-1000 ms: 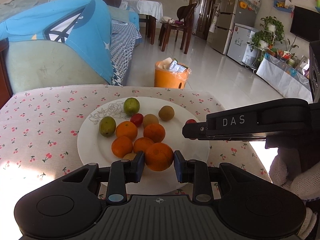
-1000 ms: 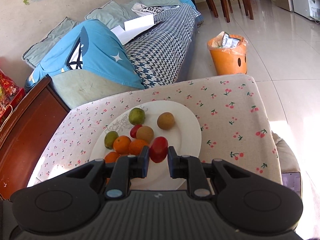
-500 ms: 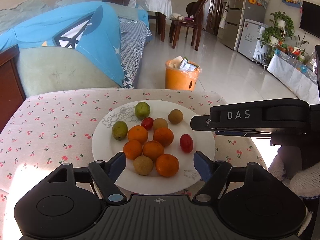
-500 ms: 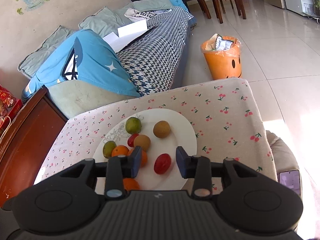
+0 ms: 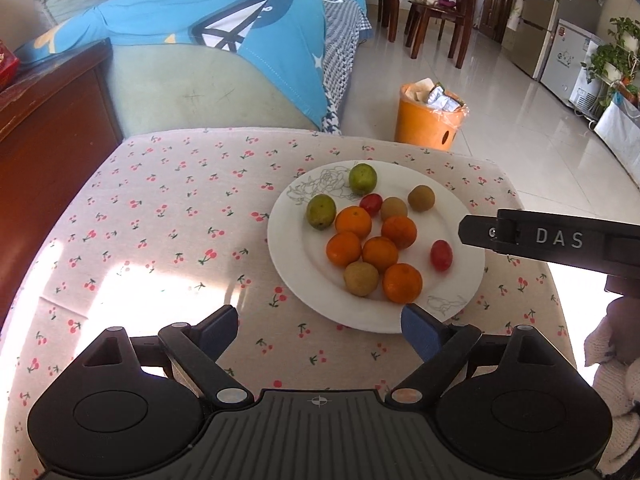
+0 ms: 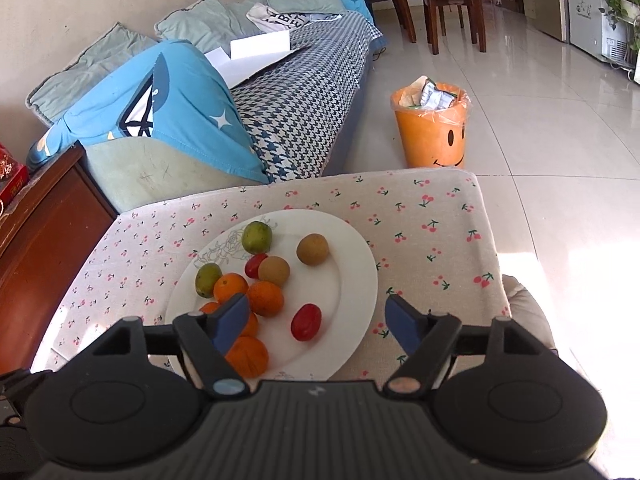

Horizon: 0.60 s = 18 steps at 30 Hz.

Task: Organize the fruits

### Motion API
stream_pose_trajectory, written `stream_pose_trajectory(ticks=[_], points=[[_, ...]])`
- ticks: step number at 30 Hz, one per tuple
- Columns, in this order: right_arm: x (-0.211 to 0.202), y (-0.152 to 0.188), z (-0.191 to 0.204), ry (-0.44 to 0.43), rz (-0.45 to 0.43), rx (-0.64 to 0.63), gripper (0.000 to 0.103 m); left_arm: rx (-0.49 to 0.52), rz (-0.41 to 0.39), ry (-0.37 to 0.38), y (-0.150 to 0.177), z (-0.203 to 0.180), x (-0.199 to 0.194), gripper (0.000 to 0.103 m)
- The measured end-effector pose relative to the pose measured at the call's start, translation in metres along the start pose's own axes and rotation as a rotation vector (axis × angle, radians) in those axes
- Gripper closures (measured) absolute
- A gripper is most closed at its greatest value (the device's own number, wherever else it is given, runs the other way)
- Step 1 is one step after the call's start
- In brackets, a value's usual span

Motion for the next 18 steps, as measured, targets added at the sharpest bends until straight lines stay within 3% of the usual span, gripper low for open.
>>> stream_pose_trajectory(ticks=[5,10,18], points=[[-0.010,0.006,-0.001,0.036,0.033,0.034,0.015,0.008,0.043,-0.057,0.003,0.006,-0.007,0.010],[-0.015,0.017,-0.006,0.070,0.075,0.069,0.013,-0.033,0.071,-0.081,0.004,0.015,-0.004,0.010],[0.000,0.028,-0.003,0.132,0.133,0.012,0.012,-0.066,0.119,-0.143,0.005,0.025,0.010,0.010]])
Point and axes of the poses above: each gripper's, at about its wrist camera, not at the fingertips, and x roughly the way its jaws point, z to its left, y to its underside, the point moved 5 cm from there along x, roughly the way its jaws point, and after that the axes turned 3 degrees about z, right-handed, at the moved point
